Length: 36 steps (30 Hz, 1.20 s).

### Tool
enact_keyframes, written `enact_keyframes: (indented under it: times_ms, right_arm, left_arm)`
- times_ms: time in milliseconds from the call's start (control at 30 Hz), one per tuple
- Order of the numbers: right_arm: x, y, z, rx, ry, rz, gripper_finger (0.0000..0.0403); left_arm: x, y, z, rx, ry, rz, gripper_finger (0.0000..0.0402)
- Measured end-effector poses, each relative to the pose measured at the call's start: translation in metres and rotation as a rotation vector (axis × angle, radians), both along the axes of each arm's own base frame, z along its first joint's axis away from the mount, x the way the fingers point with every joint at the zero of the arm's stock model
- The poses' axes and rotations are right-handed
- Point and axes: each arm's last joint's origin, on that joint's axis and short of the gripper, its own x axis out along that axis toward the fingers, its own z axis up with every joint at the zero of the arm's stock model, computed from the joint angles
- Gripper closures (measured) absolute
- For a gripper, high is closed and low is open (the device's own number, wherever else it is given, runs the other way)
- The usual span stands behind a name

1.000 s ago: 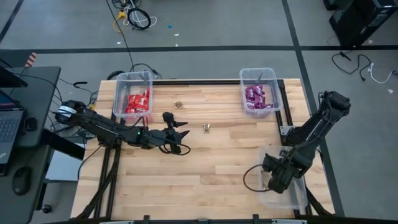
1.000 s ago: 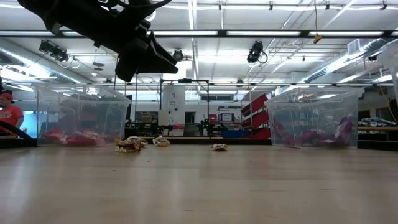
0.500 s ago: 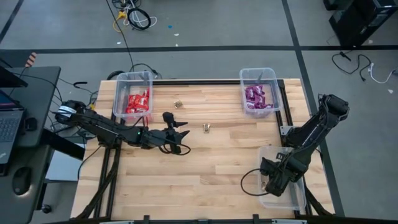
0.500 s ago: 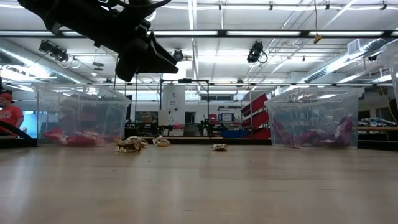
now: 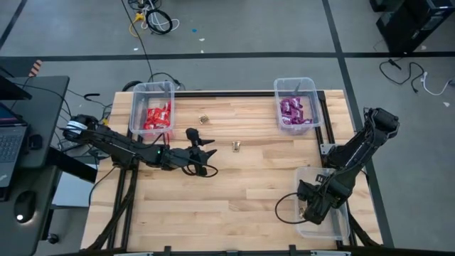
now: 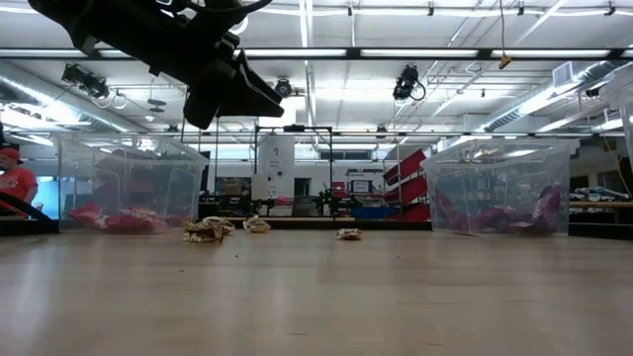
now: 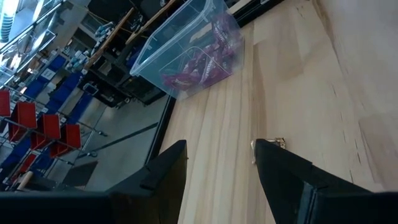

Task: Sort candy
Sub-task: Put the yellow candy into the bottom right transparent bin

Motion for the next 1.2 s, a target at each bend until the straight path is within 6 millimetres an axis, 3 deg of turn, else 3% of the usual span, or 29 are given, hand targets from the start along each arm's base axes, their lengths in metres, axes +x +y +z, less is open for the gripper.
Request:
enact_keyframes:
  times_ms: [400, 533, 800, 1200]
  right_arm:
    - [-0.002, 0.001, 0.001, 0.054, 0.07, -0.054, 0.0347]
    - [0.001, 0.005, 0.012, 0.086, 0.064, -0.09, 0.0348]
    - [0.007, 0.013, 0.048, 0.12, 0.052, -0.172, 0.0354]
    - [0.01, 0.012, 0.129, 0.118, -0.046, -0.32, 0.0367]
  left_arm:
    - [0.0, 0.0, 0.0, 0.0, 0.0, 0.0, 0.0208]
    - [0.0, -0.001, 0.0, -0.02, 0.002, -0.04, 0.0208]
    - [0.0, -0.007, -0.007, -0.104, 0.078, -0.24, 0.0208]
    - [-0.011, -0.005, -0.026, -0.15, 0.286, -0.214, 0.0208]
